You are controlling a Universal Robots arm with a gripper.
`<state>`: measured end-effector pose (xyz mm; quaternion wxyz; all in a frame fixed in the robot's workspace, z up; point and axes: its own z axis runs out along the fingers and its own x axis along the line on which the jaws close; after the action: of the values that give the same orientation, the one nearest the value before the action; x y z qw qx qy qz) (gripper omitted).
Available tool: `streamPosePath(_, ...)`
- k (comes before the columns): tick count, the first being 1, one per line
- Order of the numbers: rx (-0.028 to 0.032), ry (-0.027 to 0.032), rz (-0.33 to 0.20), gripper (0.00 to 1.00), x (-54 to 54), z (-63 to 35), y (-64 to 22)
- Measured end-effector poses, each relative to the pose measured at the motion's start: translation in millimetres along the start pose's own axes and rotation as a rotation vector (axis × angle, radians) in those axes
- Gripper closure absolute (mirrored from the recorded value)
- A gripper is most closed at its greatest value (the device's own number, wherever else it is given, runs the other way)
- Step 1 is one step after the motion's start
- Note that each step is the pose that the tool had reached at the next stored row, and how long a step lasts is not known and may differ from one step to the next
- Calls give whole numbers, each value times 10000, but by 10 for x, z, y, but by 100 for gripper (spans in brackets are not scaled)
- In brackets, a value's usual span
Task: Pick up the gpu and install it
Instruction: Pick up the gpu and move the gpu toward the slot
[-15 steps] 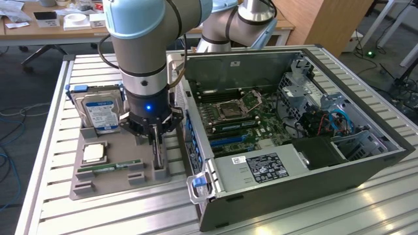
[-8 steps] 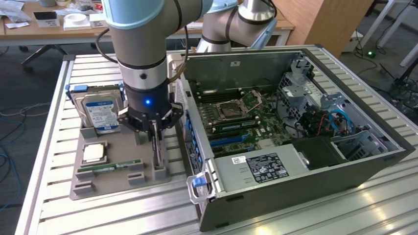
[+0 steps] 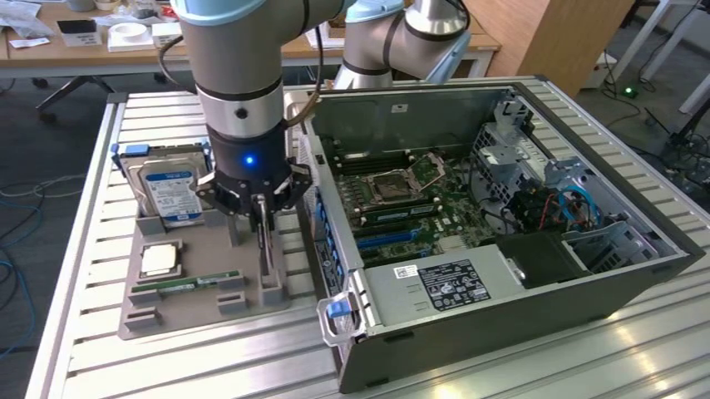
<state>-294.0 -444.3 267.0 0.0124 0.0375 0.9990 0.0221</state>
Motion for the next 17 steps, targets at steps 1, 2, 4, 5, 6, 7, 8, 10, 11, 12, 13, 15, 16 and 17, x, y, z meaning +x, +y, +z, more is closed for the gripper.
streamPosePath(1, -1, 0, 0, 73, -1, -23, 1)
streamPosePath(2, 0, 0, 0, 73, -1, -47, 2)
streamPosePath(4, 0, 0, 0, 73, -2, -94, 4)
streamPosePath(5, -1, 0, 0, 73, -3, -118, 6)
streamPosePath(6, -1, 0, 1, 73, -3, -144, 7)
streamPosePath(7, -1, -1, 0, 73, -4, -170, 8)
streamPosePath(8, -1, 0, 0, 73, -4, -197, 9)
streamPosePath(10, 0, 0, 0, 73, -6, -255, 12)
streamPosePath(11, 0, 1, 0, 73, -7, -287, 13)
streamPosePath(12, -1, 0, 0, 73, -7, -320, 14)
streamPosePath(13, 0, 0, 0, 73, -8, -355, 16)
streamPosePath(15, -1, 0, 0, 73, -10, -426, 19)
streamPosePath(16, 0, 0, 1, 73, -11, -459, 21)
streamPosePath(17, 0, 0, 0, 73, -11, -488, 22)
